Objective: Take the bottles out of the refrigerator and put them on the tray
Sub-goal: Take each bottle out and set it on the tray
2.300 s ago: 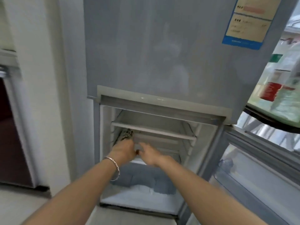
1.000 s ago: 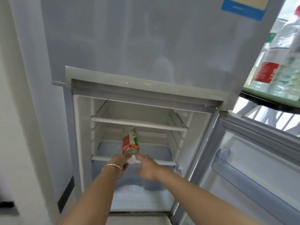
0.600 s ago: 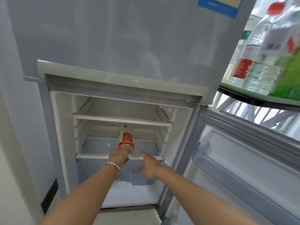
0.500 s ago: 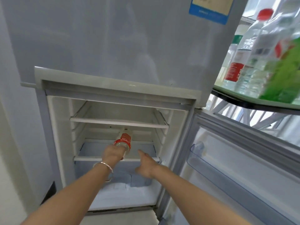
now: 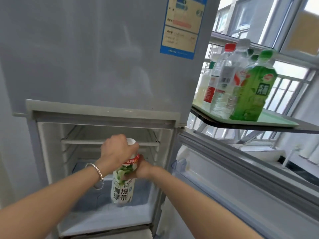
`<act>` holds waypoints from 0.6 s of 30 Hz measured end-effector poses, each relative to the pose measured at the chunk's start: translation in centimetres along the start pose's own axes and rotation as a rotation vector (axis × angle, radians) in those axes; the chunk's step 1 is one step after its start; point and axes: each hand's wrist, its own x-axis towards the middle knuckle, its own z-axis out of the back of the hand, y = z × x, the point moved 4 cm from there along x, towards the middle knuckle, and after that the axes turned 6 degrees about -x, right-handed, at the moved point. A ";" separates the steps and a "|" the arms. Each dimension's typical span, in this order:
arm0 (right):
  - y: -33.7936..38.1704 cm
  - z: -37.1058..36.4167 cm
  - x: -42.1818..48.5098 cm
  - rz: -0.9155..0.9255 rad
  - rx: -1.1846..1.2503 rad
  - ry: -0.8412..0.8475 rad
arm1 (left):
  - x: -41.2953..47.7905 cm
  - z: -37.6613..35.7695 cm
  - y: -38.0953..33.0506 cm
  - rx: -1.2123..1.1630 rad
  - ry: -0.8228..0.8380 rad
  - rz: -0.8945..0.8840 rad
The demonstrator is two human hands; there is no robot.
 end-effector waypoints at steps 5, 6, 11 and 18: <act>1.0 3.9 -5.5 0.094 0.136 0.203 | -0.3 3.8 -4.5 0.123 -0.066 -0.203; 1.3 4.8 -6.4 0.108 0.136 0.205 | -0.3 4.5 -5.6 0.123 -0.083 -0.241; 3.0 11.8 -12.1 0.158 0.134 0.076 | -0.5 9.6 -12.5 -0.001 -0.235 -0.388; 4.2 23.0 -20.2 0.267 0.294 -0.223 | 0.9 16.4 -22.3 -0.581 -0.071 -0.564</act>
